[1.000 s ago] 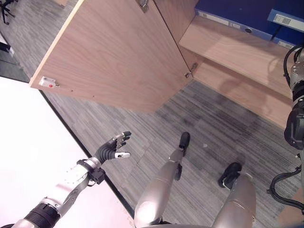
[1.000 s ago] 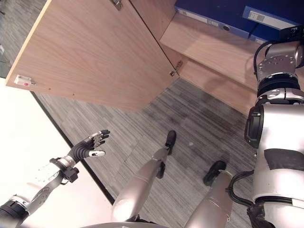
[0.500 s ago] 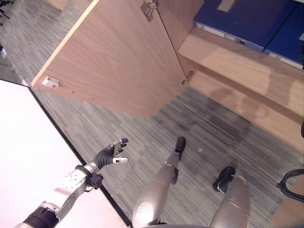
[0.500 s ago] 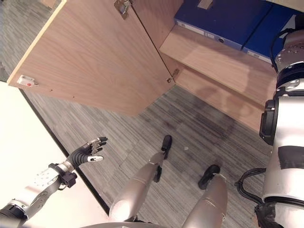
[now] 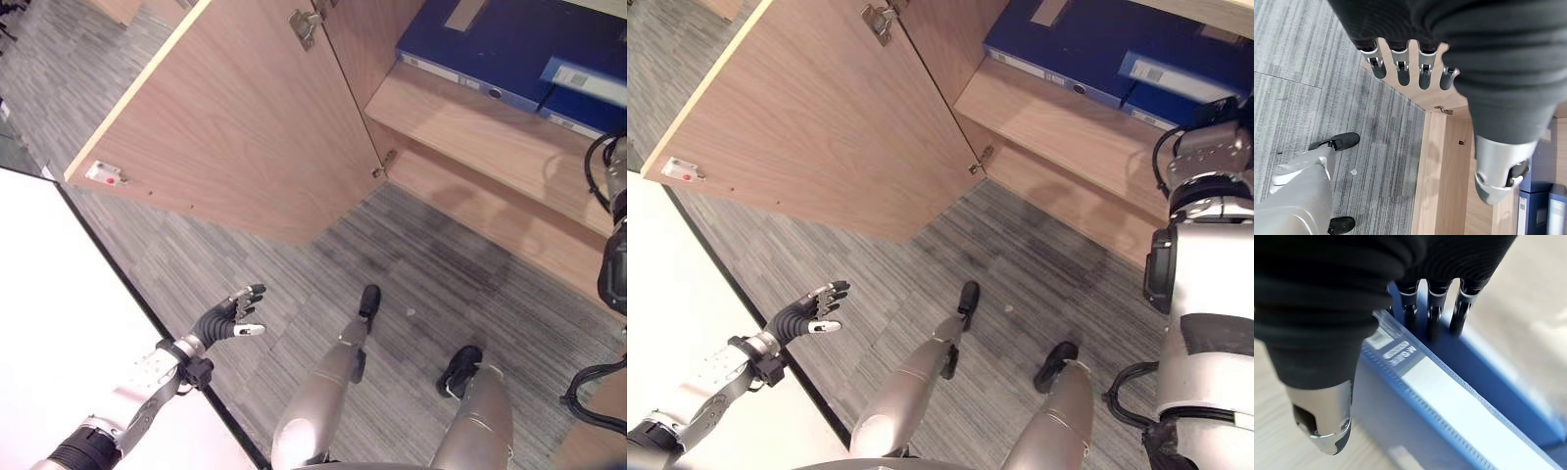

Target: Put the empty folder in the office cabinet

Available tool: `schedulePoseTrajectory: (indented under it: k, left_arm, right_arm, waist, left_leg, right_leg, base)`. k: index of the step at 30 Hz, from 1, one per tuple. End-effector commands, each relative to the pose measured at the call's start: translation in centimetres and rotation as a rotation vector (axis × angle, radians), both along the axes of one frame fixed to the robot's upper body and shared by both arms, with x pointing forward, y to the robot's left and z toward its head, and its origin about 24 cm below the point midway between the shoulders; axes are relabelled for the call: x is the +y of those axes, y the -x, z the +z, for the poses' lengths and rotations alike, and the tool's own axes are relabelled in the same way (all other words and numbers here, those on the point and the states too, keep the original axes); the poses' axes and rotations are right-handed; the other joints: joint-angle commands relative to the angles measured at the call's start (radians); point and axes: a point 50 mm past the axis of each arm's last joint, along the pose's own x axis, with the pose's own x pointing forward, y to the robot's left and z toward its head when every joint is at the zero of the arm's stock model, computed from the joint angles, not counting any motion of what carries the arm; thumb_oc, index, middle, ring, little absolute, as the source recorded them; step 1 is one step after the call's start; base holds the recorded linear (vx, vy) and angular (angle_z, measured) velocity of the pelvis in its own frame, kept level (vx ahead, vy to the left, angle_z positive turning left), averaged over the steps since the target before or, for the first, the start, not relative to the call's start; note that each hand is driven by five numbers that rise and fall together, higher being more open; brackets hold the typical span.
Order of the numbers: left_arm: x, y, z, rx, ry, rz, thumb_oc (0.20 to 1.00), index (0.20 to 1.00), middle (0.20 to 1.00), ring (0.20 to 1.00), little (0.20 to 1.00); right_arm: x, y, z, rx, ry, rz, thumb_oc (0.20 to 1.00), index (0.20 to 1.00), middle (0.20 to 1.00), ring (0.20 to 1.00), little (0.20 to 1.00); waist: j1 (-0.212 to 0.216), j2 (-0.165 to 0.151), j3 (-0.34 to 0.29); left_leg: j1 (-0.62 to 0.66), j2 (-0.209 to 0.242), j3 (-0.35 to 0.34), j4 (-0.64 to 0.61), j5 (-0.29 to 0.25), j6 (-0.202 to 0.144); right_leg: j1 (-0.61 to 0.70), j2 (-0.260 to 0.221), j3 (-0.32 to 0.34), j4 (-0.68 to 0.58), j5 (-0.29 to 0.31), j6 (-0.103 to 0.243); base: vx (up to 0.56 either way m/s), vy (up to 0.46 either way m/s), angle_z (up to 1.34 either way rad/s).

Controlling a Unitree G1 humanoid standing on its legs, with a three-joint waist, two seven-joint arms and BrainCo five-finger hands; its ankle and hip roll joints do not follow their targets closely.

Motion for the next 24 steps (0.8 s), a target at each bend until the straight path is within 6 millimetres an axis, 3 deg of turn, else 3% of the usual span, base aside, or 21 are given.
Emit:
schedulePoseTrajectory:
  k: [1, 9, 19, 24]
  left_arm:
    - [-0.9, -1.8, 1.8, -0.116, 0.053, 0.008, 1.000, 1.000, 1.000, 1.000, 1.000]
    - [-1.0, -1.9, 1.8, -0.119, 0.048, 0.008, 1.000, 1.000, 1.000, 1.000, 1.000]
    - [-1.2, -1.8, 1.4, -0.103, -0.004, -0.022, 1.000, 1.000, 1.000, 1.000, 1.000]
    - [-1.8, -1.8, 0.7, -0.086, -0.014, -0.042, 1.000, 1.000, 1.000, 1.000, 1.000]
  right_arm:
    - [-1.2, 1.1, 4.3, -0.136, 0.069, -0.026, 1.000, 1.000, 1.000, 1.000, 1.000]
    - [-1.0, 0.7, 2.2, -0.094, 0.003, -0.025, 1.000, 1.000, 1.000, 1.000, 1.000]
    - [-2.1, 1.8, 0.1, -0.016, -0.148, -0.100, 1.000, 1.000, 1.000, 1.000, 1.000]
    - [-1.7, 1.8, -3.3, 0.060, -0.263, -0.137, 1.000, 1.000, 1.000, 1.000, 1.000]
  waist:
    - [0.026, 0.028, 0.066]
    - [0.032, 0.042, 0.073]
    - [0.037, 0.044, 0.065]
    - [0.033, 0.037, 0.056]
  left_leg:
    - [0.065, 0.025, -0.008, 0.075, -0.254, -0.004]
    - [0.058, 0.022, -0.012, 0.072, -0.250, -0.001]
    - [0.066, 0.017, -0.022, 0.067, -0.252, -0.001]
    - [0.084, 0.018, -0.029, 0.060, -0.258, 0.000]
  right_leg:
    - [0.114, 0.031, 0.038, -0.120, 0.023, 0.122]
    - [0.100, 0.031, 0.040, -0.109, 0.019, 0.122]
    - [0.112, 0.027, 0.030, -0.111, 0.017, 0.126]
    - [0.135, 0.028, 0.023, -0.124, 0.021, 0.132]
  base:
    - [-0.01, -0.010, -0.03]
    - [0.00, 0.000, 0.00]
    - [0.00, -0.002, 0.01]
    - [0.02, 0.000, 0.02]
